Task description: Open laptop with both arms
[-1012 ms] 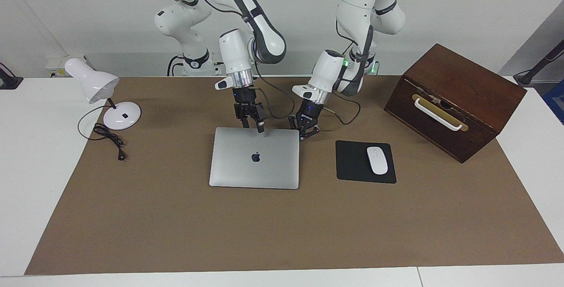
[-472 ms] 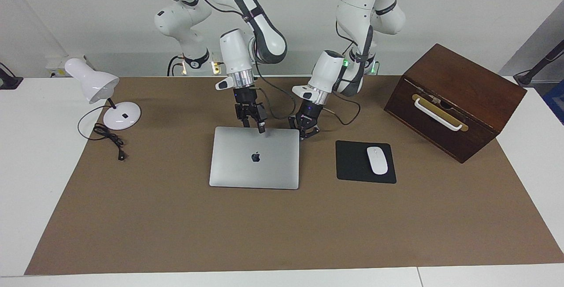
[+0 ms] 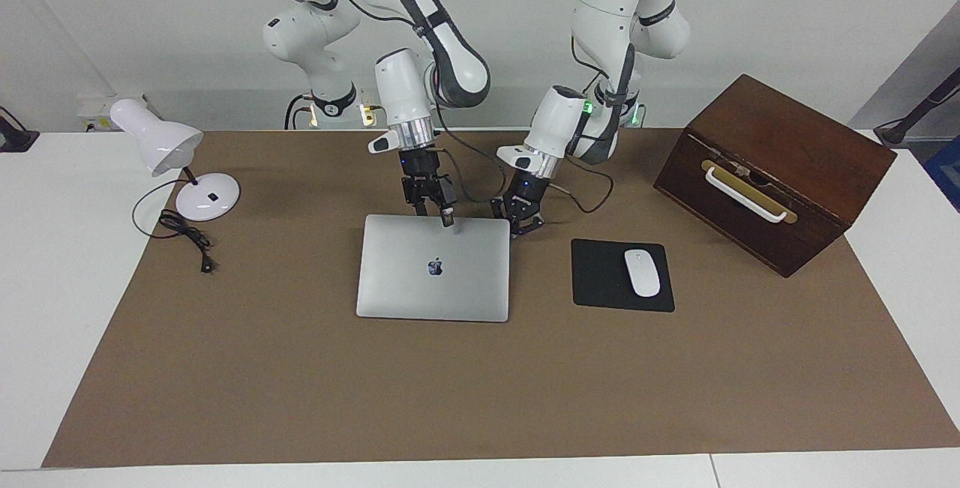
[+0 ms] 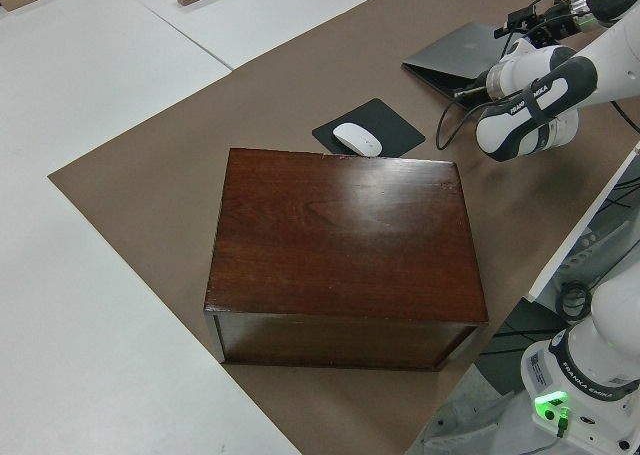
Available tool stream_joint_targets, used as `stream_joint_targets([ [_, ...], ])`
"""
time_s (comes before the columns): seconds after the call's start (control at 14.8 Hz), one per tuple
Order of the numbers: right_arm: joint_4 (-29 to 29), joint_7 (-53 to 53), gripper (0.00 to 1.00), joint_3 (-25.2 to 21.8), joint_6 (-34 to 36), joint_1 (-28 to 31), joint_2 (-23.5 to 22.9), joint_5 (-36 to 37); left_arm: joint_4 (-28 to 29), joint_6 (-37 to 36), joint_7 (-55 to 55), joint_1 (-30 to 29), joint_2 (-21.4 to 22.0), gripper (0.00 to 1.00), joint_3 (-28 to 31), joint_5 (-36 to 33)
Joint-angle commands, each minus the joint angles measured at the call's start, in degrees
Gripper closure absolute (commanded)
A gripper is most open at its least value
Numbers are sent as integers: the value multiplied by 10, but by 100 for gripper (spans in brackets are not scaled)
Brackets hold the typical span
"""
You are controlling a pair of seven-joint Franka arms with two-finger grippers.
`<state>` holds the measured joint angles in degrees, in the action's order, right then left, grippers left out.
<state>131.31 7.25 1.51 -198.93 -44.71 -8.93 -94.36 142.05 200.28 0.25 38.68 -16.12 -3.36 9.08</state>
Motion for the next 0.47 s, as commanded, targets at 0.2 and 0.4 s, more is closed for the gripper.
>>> stream_joint_targets([
  [0.2, -34, 26, 0, 0, 9, 9, -11, -11, -13, 4, -2, 5, -15, 100, 5, -1],
  [0.4, -50, 27, 0, 0, 22, 22, -15, -10, -13, 4, -2, 5, -16, 100, 5, -1],
])
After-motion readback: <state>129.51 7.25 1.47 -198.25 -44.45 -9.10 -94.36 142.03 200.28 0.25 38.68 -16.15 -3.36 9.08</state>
